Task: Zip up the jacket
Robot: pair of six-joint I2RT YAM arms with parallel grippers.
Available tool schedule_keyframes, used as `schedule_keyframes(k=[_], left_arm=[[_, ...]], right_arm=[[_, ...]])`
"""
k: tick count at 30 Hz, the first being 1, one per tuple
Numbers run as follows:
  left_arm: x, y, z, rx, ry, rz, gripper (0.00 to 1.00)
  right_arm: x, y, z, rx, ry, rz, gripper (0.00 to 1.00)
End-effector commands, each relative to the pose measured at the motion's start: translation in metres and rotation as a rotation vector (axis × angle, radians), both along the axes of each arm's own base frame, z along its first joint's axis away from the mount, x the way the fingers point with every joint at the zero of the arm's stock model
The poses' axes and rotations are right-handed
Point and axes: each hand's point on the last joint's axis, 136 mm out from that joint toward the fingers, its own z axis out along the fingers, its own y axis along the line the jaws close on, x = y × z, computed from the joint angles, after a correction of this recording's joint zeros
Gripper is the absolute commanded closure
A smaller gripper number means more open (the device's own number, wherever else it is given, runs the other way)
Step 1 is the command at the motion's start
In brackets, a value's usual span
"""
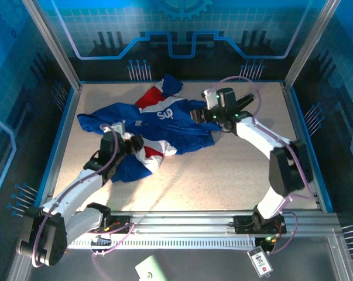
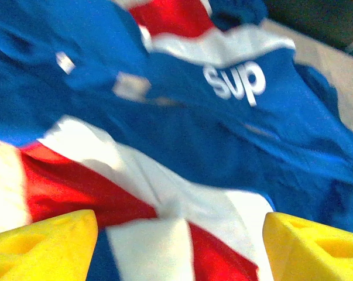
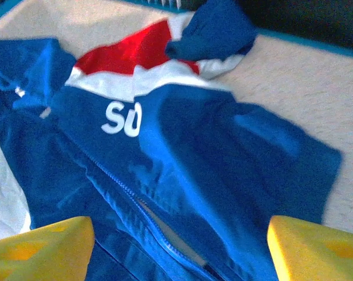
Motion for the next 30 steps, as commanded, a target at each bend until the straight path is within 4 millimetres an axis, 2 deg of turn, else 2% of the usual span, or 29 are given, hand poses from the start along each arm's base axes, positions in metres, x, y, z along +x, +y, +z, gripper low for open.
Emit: schedule_keyframes(k=[1,6,8,11,12,13,16,21,24,26,30], left_arm=[[-0.017,-0.026,-0.032,-0.061,0.15,-0.009,0.27],[-0.016,-0.066,-0.057,-0.074,0.249,-0.061,0.31],[-0.011,-0.076,-0.064,-0.092,0.296,-0.059,0.31],[-0.003,-0.083,-0.07,-0.126,0.319,-0.045,0.3],[-0.001,-0.083,-0.071,-0.135,0.318,-0.035,0.3],[0.002,-0.082,-0.072,-0.144,0.318,-0.017,0.29],[0.008,-0.072,-0.076,-0.18,0.333,0.039,0.29],[0.022,-0.035,-0.081,-0.176,0.375,0.133,0.28],[0.034,-0.012,-0.077,-0.151,0.382,0.168,0.28],[0.046,0.003,-0.071,-0.127,0.375,0.18,0.27],[0.072,0.024,-0.057,-0.078,0.354,0.185,0.26]], right_arm=[[-0.007,0.02,-0.053,0.02,0.25,0.033,0.28],[0.018,0.028,-0.102,-0.059,0.406,0.016,0.37],[0.02,0.026,-0.119,-0.105,0.471,0.012,0.46],[0.005,0.021,-0.135,-0.137,0.57,-0.004,0.65],[-0.003,0.02,-0.138,-0.137,0.591,-0.014,0.68],[-0.021,0.02,-0.146,-0.135,0.623,-0.012,0.71],[-0.066,0.023,-0.156,-0.129,0.657,0.004,0.74],[-0.136,0.036,-0.165,-0.128,0.71,0.052,0.75],[-0.16,0.053,-0.158,-0.079,0.715,0.073,0.74],[-0.171,0.071,-0.146,-0.037,0.704,0.103,0.72],[-0.176,0.108,-0.112,0.02,0.659,0.191,0.64]])
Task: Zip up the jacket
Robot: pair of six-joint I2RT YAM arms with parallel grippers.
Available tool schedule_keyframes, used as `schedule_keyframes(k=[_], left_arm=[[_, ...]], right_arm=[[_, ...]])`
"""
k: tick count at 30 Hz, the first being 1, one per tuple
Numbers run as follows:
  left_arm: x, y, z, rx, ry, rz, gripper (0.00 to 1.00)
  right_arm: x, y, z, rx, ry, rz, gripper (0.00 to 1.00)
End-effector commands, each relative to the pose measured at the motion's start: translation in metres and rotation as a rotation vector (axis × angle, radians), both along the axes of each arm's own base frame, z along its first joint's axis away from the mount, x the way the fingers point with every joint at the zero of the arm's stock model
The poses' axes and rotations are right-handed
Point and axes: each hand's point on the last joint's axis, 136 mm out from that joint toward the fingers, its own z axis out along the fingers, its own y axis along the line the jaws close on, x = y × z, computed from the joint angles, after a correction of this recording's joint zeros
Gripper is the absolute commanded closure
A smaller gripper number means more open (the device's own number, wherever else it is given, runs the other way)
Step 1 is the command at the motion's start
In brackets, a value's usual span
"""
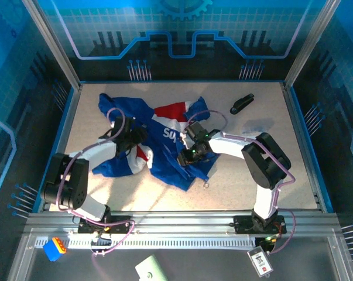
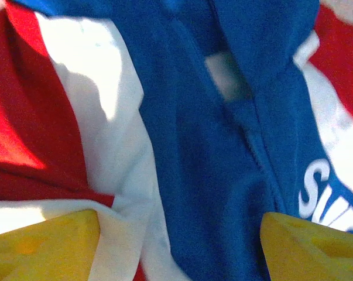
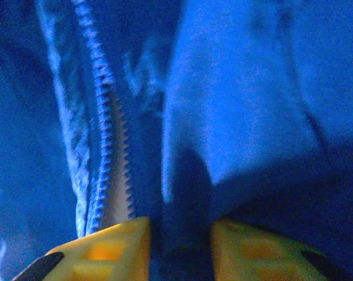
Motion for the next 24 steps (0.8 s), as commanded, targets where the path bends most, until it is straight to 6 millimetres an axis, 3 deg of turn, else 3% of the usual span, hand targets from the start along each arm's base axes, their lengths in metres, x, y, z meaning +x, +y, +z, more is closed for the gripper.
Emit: schedule_keyframes(k=[1,5,9,13,18,24], left_arm=[[0.016,0.014,0.012,0.06,0.01,-0.05,0.26],[0.031,0.022,0.045,0.095,-0.026,-0.071,0.26],[0.025,0.007,0.075,0.106,-0.09,-0.121,0.3],[0.006,-0.058,0.078,0.245,-0.12,-0.3,0.31],[-0.024,-0.147,0.04,0.223,-0.063,-0.457,0.32],[-0.064,-0.246,-0.001,0.17,-0.009,-0.662,0.46]], right_arm=[[-0.001,0.033,0.042,0.119,-0.016,0.024,0.61],[0.027,0.032,0.098,0.18,-0.116,0.017,0.5],[0.067,-0.003,0.128,0.168,-0.164,-0.074,0.42],[0.11,-0.05,0.114,0.019,-0.161,-0.179,0.4],[0.148,-0.066,0.088,-0.076,-0.142,-0.216,0.36],[0.188,-0.083,0.055,-0.187,-0.148,-0.252,0.33]])
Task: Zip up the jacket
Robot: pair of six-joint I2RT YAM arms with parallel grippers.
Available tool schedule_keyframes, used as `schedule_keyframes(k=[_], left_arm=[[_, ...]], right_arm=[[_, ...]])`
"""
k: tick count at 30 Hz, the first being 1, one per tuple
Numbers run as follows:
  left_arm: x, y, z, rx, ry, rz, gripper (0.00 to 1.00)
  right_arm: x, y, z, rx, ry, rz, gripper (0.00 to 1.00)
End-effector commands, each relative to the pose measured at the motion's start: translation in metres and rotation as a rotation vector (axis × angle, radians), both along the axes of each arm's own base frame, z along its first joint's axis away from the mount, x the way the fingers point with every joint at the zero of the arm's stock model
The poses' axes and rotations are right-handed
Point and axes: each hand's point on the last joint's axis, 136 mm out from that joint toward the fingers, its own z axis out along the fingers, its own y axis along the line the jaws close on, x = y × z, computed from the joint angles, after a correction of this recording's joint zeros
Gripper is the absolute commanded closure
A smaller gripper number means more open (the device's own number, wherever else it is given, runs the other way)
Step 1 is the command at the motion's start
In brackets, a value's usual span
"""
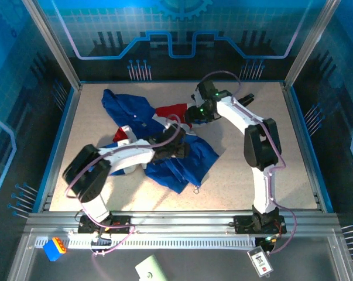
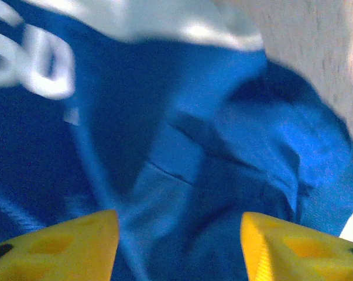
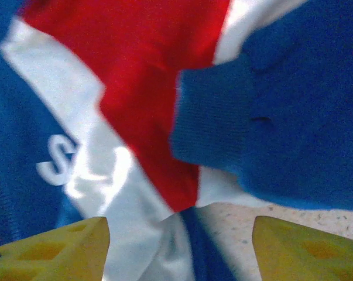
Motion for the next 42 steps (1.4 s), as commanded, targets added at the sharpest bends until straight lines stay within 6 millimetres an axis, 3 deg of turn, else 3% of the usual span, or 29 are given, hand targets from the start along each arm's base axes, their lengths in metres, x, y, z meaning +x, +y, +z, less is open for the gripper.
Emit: schedule_keyframes(k=[1,3,6,7,11,13,17,28,31,33,35,38,42], left_arm=[[-0.014,-0.042,-0.01,-0.024,0.025,-0.064,0.49],[-0.023,-0.047,-0.024,0.001,0.07,-0.073,0.59],[-0.033,-0.029,-0.04,0.028,0.102,-0.032,0.65],[-0.037,-0.021,-0.043,0.038,0.1,-0.024,0.66],[-0.051,0.021,-0.053,0.072,0.129,0.04,0.67],[-0.057,0.04,-0.059,0.076,0.142,0.079,0.67],[-0.063,0.066,-0.064,0.06,0.149,0.139,0.67],[-0.049,0.079,-0.053,0.031,0.115,0.166,0.66],[-0.049,0.074,-0.053,0.016,0.116,0.152,0.67],[-0.049,0.071,-0.052,0.003,0.117,0.144,0.67],[-0.049,0.07,-0.053,-0.004,0.117,0.14,0.67],[-0.048,0.069,-0.053,-0.006,0.115,0.14,0.67],[-0.047,0.066,-0.052,-0.018,0.115,0.132,0.67]], right_arm=[[0.015,-0.023,-0.014,-0.105,0.001,-0.02,0.33],[0.028,-0.024,-0.02,-0.136,-0.03,-0.008,0.33],[0.042,-0.033,-0.028,-0.204,-0.025,-0.007,0.32],[0.044,-0.044,-0.044,-0.254,0.007,-0.03,0.33],[0.054,-0.085,-0.045,-0.287,0.021,-0.148,0.35],[0.058,-0.101,-0.038,-0.253,0.016,-0.203,0.36],[0.061,-0.125,-0.002,-0.201,-0.053,-0.267,0.36],[0.048,-0.12,0.051,-0.161,-0.143,-0.266,0.37],[0.045,-0.11,0.069,-0.143,-0.184,-0.242,0.4],[0.042,-0.088,0.077,-0.087,-0.205,-0.192,0.53],[0.036,-0.053,0.079,-0.018,-0.212,-0.113,0.65],[0.025,-0.003,0.061,0.028,-0.185,0.003,0.74],[0.022,0.033,0.015,0.025,-0.096,0.076,0.75]])
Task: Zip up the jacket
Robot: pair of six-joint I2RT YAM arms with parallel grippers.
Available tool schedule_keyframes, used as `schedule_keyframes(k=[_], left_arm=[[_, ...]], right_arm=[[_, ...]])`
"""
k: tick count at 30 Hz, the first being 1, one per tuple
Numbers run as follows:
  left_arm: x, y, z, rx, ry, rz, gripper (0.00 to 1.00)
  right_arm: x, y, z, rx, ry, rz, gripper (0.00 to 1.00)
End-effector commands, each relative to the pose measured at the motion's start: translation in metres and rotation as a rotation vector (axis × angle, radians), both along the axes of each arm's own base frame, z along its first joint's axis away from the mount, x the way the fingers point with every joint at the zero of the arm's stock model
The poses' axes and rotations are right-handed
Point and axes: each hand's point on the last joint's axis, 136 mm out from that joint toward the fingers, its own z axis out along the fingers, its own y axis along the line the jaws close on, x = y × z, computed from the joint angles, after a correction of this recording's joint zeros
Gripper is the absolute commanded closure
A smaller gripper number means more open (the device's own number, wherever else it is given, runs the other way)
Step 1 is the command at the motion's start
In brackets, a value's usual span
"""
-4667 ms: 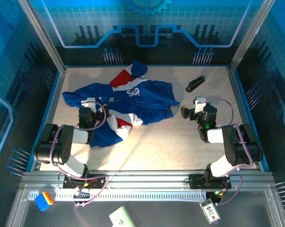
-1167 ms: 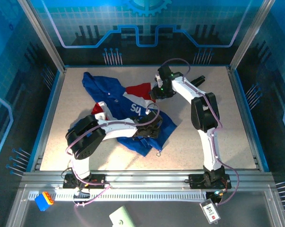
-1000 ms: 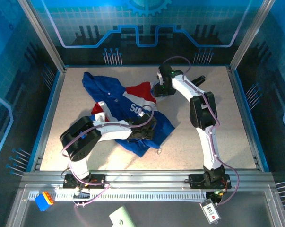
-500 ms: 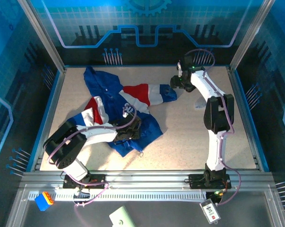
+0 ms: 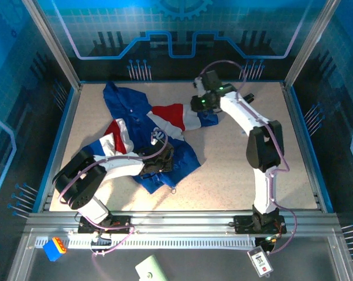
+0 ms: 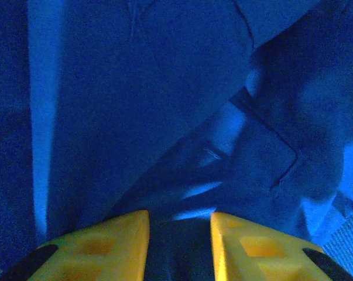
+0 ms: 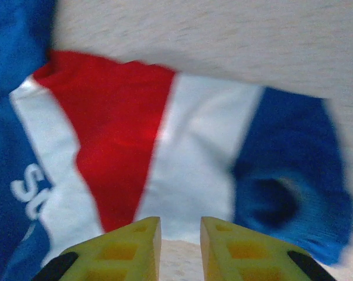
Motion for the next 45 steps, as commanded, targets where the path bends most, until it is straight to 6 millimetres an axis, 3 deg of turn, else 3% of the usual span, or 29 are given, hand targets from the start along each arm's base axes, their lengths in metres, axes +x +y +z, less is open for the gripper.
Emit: schedule_keyframes(k=[1,4,6,12,15,17,20,26,28,30,33,34,35,38,41,45], left_arm=[[-0.005,0.001,-0.003,-0.012,0.016,-0.013,0.67],[-0.005,0.002,-0.003,-0.02,0.011,-0.006,0.66],[-0.005,0.001,-0.005,-0.025,0.011,-0.005,0.67],[-0.006,0.002,-0.007,-0.034,0.004,0.001,0.66],[-0.006,0.005,-0.006,-0.023,-0.002,0.002,0.66],[-0.007,0.007,-0.004,-0.017,-0.008,0.004,0.66],[-0.006,0.009,0.008,-0.019,-0.029,0.002,0.62],[-0.001,0.019,0.072,-0.023,-0.16,-0.004,0.5],[-0.001,0.031,0.094,-0.021,-0.211,0.008,0.48],[0.0,0.051,0.101,-0.042,-0.202,0.07,0.45],[0.006,0.096,0.09,-0.093,-0.139,0.227,0.45],[0.008,0.111,0.085,-0.108,-0.123,0.274,0.45],[0.01,0.123,0.081,-0.12,-0.11,0.322,0.46],[0.018,0.15,0.064,-0.173,-0.057,0.431,0.48],[0.032,0.158,0.051,-0.214,-0.015,0.463,0.49],[0.055,0.156,0.024,-0.266,0.056,0.455,0.5]], right_arm=[[-0.002,0.028,-0.05,0.01,0.107,0.071,0.75],[0.007,0.01,-0.08,-0.077,0.175,0.031,0.75],[0.014,-0.012,-0.086,-0.132,0.197,-0.009,0.75],[0.04,-0.11,-0.054,-0.153,0.17,-0.201,0.75],[0.04,-0.136,-0.033,-0.141,0.152,-0.247,0.74],[0.035,-0.131,-0.028,-0.12,0.148,-0.226,0.74],[0.022,-0.107,-0.025,-0.097,0.132,-0.168,0.72],[-0.001,-0.037,-0.033,-0.061,0.12,-0.02,0.69],[-0.006,-0.009,-0.04,-0.036,0.126,0.037,0.68],[-0.01,0.014,-0.048,-0.026,0.141,0.083,0.66],[-0.015,0.05,-0.06,-0.005,0.16,0.154,0.62],[-0.018,0.064,-0.056,0.016,0.149,0.189,0.61],[-0.022,0.076,-0.071,0.019,0.167,0.223,0.6],[-0.031,0.105,-0.088,0.029,0.171,0.303,0.6],[-0.037,0.109,-0.108,0.025,0.229,0.3,0.6],[-0.04,0.083,-0.125,0.008,0.281,0.223,0.6]])
